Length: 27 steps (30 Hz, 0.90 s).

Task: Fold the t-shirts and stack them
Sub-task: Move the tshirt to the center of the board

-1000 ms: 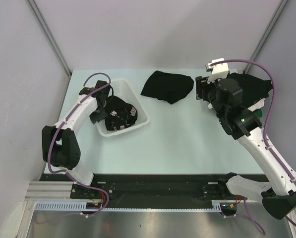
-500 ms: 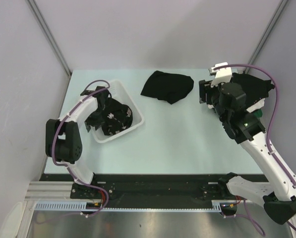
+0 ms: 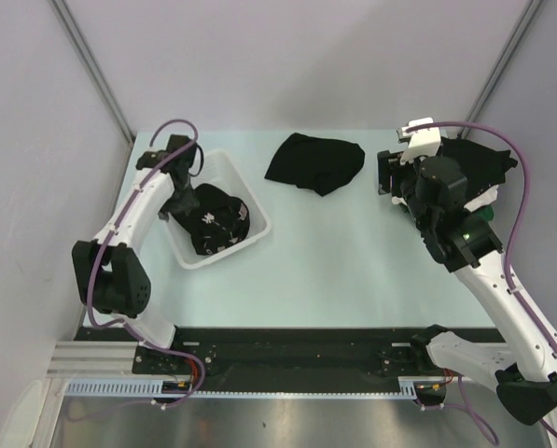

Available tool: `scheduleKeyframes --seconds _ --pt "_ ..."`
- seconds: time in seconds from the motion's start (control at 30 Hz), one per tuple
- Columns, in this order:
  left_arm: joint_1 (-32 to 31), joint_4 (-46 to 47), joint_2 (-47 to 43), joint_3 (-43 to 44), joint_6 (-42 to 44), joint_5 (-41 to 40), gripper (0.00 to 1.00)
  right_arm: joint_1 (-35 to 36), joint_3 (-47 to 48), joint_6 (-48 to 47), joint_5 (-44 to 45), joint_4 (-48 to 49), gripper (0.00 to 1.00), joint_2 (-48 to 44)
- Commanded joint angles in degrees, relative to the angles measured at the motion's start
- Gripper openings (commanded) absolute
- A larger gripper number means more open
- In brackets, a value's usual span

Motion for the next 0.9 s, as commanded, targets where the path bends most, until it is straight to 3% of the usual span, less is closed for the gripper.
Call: scheduleKeyframes --seconds 0.0,0.07,0.17,0.23,0.3,0.47,0.63,0.87 --pt "-0.8 -2.0 -3.4 9.8 3.6 2.6 0.57 -0.3 0.0 1.2 -1.3 1.3 0.71 -0.2" --pt "-1.1 -1.4 -3.4 11.5 4.3 6.0 0.57 -0.3 0.0 2.1 -1.6 1.4 0.71 -0.2" --pt "-2.4 3.8 -4.0 9.2 4.0 12.4 0.5 -0.3 0.0 3.2 -2.2 1.6 0.71 -0.3" --pt "-3.5 7.2 -3.6 6.6 2.7 13.3 0.19 -0.2 0.0 3.5 -2.6 1.5 0.71 -0.3" --pt "-5.4 9.8 -2.1 4.6 1.1 15.3 0.0 -0.3 0.0 4.2 -2.9 1.3 0.71 -0.5" --pt "-13.5 14.4 3.8 4.4 -0.5 17.9 0.0 -0.1 0.0 4.5 -2.9 0.9 0.71 -1.0" --pt "-22.3 17.7 11.7 11.6 -1.0 18.1 0.0 -0.2 0.0 4.2 -2.5 0.0 0.72 -1.5" --pt "-26.3 16.1 20.5 20.2 -2.2 19.1 0.0 -0.1 0.0 3.2 -1.1 -2.2 0.72 -3.3"
